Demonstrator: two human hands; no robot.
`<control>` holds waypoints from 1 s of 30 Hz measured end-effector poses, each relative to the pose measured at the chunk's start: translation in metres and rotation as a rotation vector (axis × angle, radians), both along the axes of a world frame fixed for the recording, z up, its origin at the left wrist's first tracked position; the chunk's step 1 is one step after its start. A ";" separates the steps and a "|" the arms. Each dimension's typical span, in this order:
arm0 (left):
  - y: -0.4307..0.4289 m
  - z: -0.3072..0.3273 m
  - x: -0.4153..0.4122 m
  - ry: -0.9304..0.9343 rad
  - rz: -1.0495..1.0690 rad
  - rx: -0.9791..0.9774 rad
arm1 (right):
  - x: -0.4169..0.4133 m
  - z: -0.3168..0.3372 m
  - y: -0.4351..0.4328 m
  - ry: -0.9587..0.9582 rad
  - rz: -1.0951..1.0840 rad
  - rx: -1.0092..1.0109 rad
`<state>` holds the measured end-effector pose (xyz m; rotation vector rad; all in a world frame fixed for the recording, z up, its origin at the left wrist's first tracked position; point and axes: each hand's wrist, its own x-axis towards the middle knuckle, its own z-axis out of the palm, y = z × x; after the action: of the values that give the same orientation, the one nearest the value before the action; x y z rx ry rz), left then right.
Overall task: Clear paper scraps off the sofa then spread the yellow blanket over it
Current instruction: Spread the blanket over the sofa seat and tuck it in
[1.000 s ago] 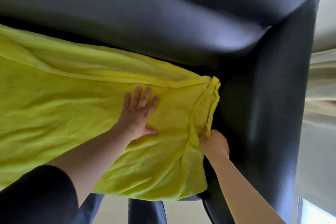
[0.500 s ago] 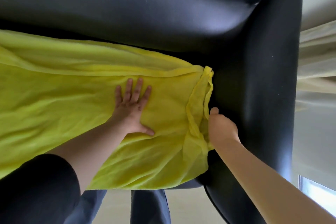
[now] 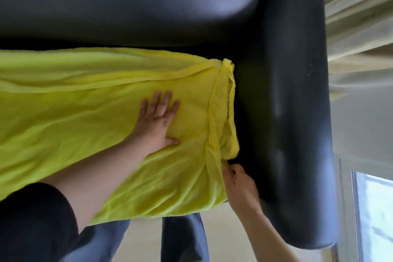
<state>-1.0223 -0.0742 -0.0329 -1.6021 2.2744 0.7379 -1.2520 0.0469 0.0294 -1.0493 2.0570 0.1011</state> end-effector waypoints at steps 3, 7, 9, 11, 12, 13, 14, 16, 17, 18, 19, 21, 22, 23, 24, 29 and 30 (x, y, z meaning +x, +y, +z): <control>-0.002 -0.003 -0.003 -0.061 -0.016 0.052 | 0.002 0.002 0.031 -0.024 0.113 0.009; -0.004 0.000 -0.009 -0.120 -0.017 0.108 | 0.001 0.001 0.051 0.240 0.399 0.237; -0.007 0.002 -0.012 -0.140 -0.009 0.130 | 0.000 0.000 0.057 0.347 0.359 0.303; -0.010 0.003 -0.014 -0.155 -0.006 0.148 | -0.002 0.001 0.063 0.420 0.264 0.356; -0.012 0.004 -0.016 -0.161 -0.009 0.153 | -0.002 0.003 0.067 0.436 0.228 0.371; -0.014 0.004 -0.016 -0.168 -0.008 0.161 | -0.003 0.002 0.070 0.449 0.221 0.370; -0.015 0.005 -0.017 -0.174 -0.005 0.169 | -0.003 0.002 0.074 0.457 0.212 0.373; -0.019 0.006 -0.018 -0.183 -0.010 0.169 | -0.002 0.004 0.081 0.479 0.191 0.360; -0.021 0.007 -0.019 -0.191 -0.015 0.168 | -0.002 0.004 0.082 0.490 0.174 0.337; -0.022 0.008 -0.020 -0.197 -0.022 0.169 | -0.001 0.006 0.084 0.487 0.146 0.313; -0.023 0.008 -0.022 -0.193 -0.029 0.164 | 0.001 0.009 0.085 0.483 0.123 0.284; -0.025 0.004 -0.025 -0.138 -0.065 0.091 | 0.006 0.010 0.087 0.474 0.065 0.209; -0.026 0.002 -0.028 -0.087 -0.094 0.049 | 0.010 0.011 0.087 0.481 0.038 0.182; -0.029 0.003 -0.032 -0.027 -0.131 0.015 | 0.015 0.012 0.085 0.505 0.020 0.134; -0.033 0.003 -0.037 0.022 -0.185 -0.013 | 0.021 0.011 0.084 0.517 0.011 0.062; -0.059 0.003 -0.076 0.081 -0.418 -0.074 | 0.044 -0.013 0.058 0.217 0.064 -0.229; -0.065 0.001 -0.085 0.064 -0.440 -0.060 | 0.044 -0.021 0.049 0.193 0.070 -0.212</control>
<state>-1.1069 -0.1388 -0.0315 -1.0475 2.5849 0.6152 -1.2084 0.0958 0.0088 -1.2844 2.2421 0.0207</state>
